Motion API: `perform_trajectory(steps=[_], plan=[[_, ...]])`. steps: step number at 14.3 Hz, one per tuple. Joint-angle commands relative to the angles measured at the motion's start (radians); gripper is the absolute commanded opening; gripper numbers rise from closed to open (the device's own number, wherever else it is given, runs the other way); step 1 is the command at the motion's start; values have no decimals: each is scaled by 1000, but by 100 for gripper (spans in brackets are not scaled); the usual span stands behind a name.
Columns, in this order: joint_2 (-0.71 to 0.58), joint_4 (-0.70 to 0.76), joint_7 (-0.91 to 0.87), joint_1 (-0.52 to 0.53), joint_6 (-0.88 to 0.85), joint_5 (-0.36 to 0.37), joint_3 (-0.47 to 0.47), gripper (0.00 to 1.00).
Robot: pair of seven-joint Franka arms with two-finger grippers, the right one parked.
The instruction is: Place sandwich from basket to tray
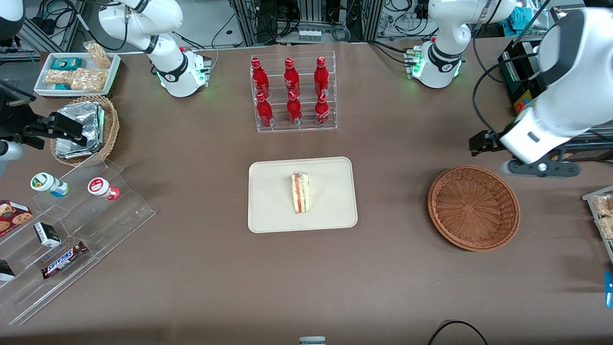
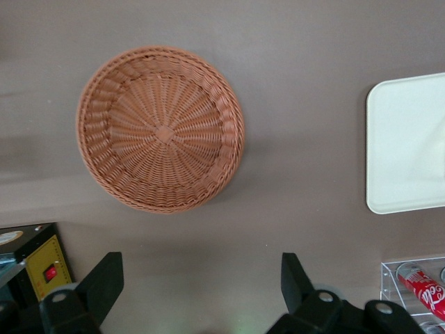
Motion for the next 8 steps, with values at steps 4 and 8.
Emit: perform_trajectory(steps=[4,8], plan=[[-50,55,17,112,-24,9,-55,100],[-65,49,17,112,-40,6,-24,100]])
